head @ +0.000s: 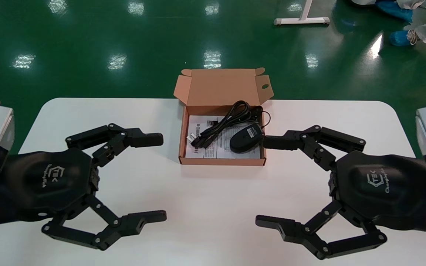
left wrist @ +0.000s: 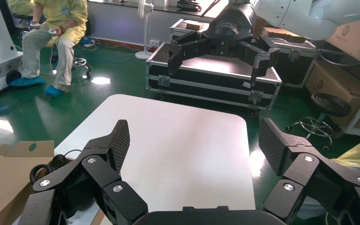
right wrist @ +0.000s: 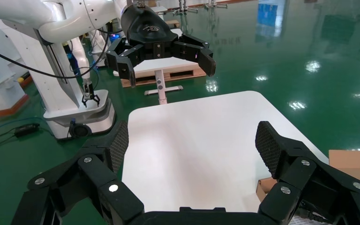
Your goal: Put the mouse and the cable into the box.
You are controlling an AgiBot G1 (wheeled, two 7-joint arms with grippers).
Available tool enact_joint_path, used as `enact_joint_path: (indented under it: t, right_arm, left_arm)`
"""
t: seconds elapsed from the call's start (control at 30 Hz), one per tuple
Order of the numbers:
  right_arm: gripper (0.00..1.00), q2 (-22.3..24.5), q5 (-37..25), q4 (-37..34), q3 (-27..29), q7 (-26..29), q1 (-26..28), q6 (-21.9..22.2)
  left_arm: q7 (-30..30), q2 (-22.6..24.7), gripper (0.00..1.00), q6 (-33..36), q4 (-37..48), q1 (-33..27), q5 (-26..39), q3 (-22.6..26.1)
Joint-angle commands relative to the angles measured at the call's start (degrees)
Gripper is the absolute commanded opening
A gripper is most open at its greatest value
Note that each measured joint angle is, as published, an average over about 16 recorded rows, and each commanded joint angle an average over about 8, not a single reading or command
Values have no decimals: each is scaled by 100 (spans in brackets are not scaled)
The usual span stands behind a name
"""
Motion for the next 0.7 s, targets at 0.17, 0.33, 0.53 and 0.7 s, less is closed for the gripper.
enact_joint_path:
  t: [0.17,0.33,0.53,0.7]
  right_arm:
    - [100,0,0,0,0,0,0,0]
    - [100,0,0,0,0,0,0,0]
    - [100,0,0,0,0,0,0,0]
    - [100,0,0,0,0,0,0,0]
  left_arm:
    - [0,0,100,0,0,0,0,0]
    - [0,0,100,0,0,0,0,0]
    - [0,0,100,0,0,0,0,0]
    - [0,0,100,0,0,0,0,0]
